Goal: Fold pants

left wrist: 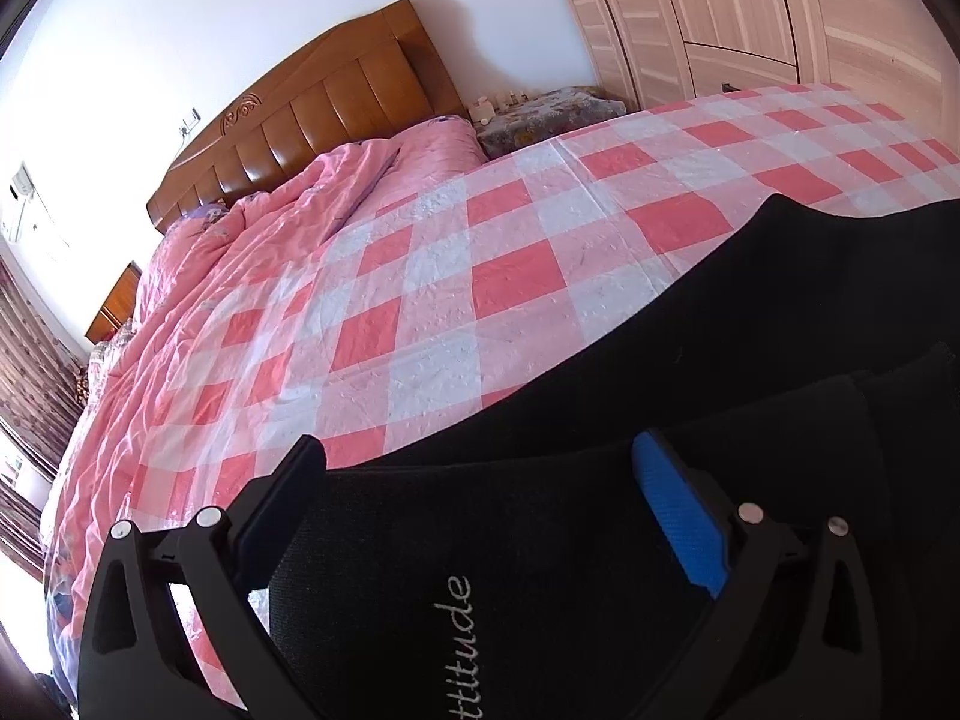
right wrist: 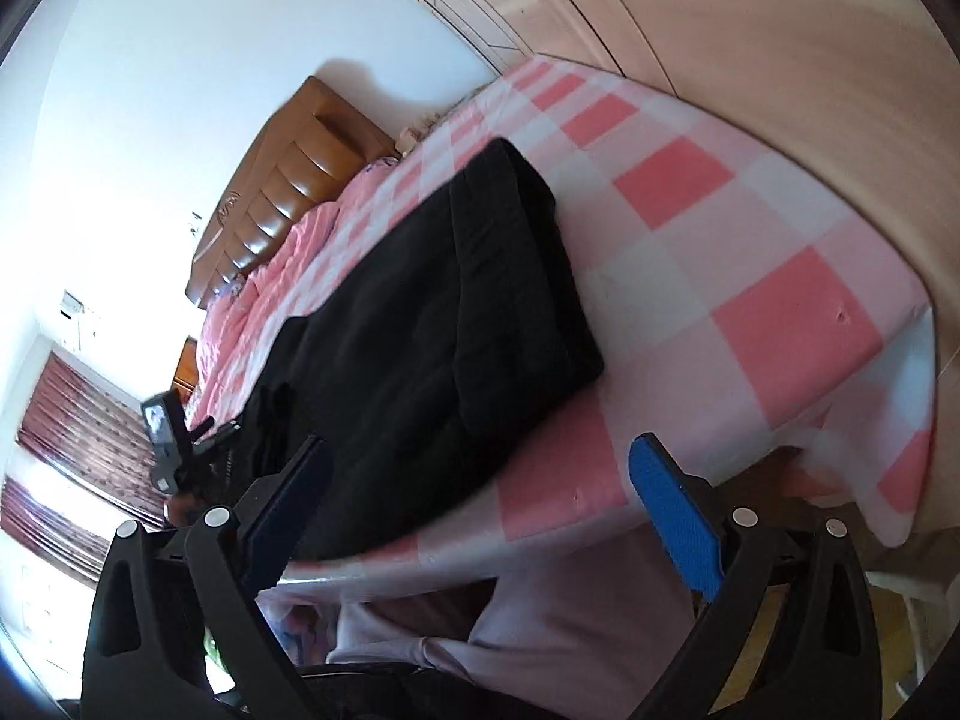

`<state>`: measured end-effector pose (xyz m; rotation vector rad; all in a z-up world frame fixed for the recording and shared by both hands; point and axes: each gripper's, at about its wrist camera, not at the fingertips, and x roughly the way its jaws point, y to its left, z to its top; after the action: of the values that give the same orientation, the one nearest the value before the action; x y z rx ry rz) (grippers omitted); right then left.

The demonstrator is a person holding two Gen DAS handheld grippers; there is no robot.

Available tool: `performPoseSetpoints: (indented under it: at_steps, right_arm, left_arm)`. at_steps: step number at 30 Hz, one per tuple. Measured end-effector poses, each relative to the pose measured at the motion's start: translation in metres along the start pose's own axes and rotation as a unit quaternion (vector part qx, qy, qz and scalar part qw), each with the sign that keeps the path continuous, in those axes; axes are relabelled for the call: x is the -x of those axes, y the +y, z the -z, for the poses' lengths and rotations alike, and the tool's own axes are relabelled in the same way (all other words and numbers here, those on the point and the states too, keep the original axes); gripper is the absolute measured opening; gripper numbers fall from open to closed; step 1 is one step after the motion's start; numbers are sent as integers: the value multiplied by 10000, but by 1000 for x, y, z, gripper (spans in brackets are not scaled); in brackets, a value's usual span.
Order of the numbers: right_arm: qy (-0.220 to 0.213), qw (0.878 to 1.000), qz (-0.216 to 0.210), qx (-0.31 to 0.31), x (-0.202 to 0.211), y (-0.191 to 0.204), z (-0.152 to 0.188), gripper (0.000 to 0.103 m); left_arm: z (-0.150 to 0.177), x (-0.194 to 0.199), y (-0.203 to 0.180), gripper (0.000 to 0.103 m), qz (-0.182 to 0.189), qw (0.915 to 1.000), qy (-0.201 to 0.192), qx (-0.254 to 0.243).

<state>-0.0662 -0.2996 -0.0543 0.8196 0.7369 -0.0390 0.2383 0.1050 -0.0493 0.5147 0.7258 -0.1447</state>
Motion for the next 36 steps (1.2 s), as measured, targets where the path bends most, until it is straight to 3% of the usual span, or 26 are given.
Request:
performPoseSetpoints:
  at_steps: [7,11,17,21,26,28,32,33,34,35,36]
  right_arm:
    - [566,9966,-581,-130,-33,19,8,98]
    - [361,9973,-568,-305,-44,20,-2,98]
    - [-92,9881,-705,-1361,-43,3,-2,94]
    - [-389,9853,-570,-1563,-41,6,4,94]
    - [-302,9842,-343,-1708,-38,5,3,82]
    - [-303,9857,-226,-1639,-38,7,3,82]
    - [-465,9902,66,-1317,-46,23,-1,95]
    - [-516,9912,146,-1213,-50,28,-1,91]
    - [-529,9913,135,-1200,-52,28,0,80]
    - [-486,9908,110,-1258,-53,19,0,52]
    - [-492,9895,53,-1357,-54,12,2,42]
  left_arm:
    - [0,1,-2,102,-76,10000,-23,-48]
    - [0,1,-1,102,-32,10000,-10,-15]
    - [0,-1,2,102,62,10000,21,54]
    - [0,-1,1,102,26,10000,7,20]
    - [0,-2,2,102,49,10000,17,36]
    - [0,-2,2,102,41,10000,13,29]
    - [1,-2,2,102,74,9999,9,68]
    - [1,2,1,102,-10,9999,-89,52]
    - [1,8,-1,102,-103,9998,-187,23]
    - [0,18,-4,98,-230,9992,-308,-49]
    - [-3,29,-6,96,-191,9989,-412,-70]
